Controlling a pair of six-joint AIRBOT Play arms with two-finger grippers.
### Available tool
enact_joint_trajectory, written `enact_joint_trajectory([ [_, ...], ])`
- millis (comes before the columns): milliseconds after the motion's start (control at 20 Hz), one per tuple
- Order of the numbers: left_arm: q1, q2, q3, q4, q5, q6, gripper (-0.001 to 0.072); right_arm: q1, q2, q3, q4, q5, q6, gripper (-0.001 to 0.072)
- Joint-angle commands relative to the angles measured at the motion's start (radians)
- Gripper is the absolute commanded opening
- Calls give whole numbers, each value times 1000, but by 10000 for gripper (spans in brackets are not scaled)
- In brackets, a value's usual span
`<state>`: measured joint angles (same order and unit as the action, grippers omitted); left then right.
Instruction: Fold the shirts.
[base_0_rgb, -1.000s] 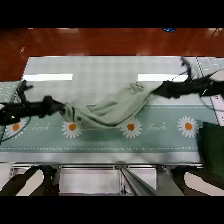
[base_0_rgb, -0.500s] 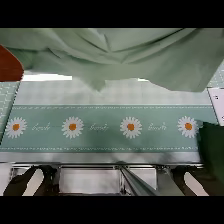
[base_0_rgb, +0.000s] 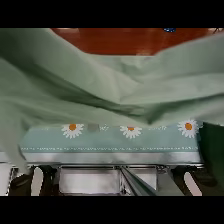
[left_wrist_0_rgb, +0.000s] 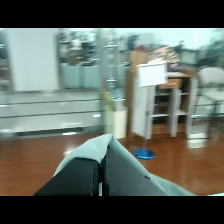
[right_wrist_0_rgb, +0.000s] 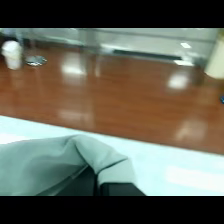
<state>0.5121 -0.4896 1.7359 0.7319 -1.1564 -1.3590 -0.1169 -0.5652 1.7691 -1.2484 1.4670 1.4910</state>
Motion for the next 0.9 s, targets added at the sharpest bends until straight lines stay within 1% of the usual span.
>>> enact_joint_trajectory([
  [0,-66,93,-35,315,-77,-99,19,0,91,-128,-135,121,101,32],
  [50,-90,105,-80,355,-98,-122,19,0,111,-206,-103,126,107,32],
  [100,-104,108,-132,356,-129,-150,19,0,126,-300,-50,123,106,32],
  [150,-110,106,-206,324,-164,-165,19,0,132,-398,8,112,103,32],
  [250,-109,103,-412,198,-179,-149,19,0,132,-589,73,33,72,32],
  [350,-109,95,-670,70,-124,-100,19,0,111,-764,68,-96,56,32],
  [400,-110,76,-806,20,-73,-73,19,0,77,-843,69,-159,50,31],
  [500,-116,0,-1031,-52,66,-10,19,0,-41,-956,80,-285,21,31],
  [550,-124,-60,-1101,-91,136,4,19,0,-118,-977,89,-344,-2,32],
  [650,-149,-231,-1138,-178,262,112,19,0,-307,-964,103,-476,-32,32],
  [750,-181,-433,-1082,-271,349,227,19,0,-500,-896,135,-575,-37,32],
  [800,-197,-539,-1027,-288,361,252,19,0,-593,-838,166,-581,-45,32],
  [850,-211,-635,-965,-288,356,251,19,0,-690,-766,205,-577,-53,32],
])
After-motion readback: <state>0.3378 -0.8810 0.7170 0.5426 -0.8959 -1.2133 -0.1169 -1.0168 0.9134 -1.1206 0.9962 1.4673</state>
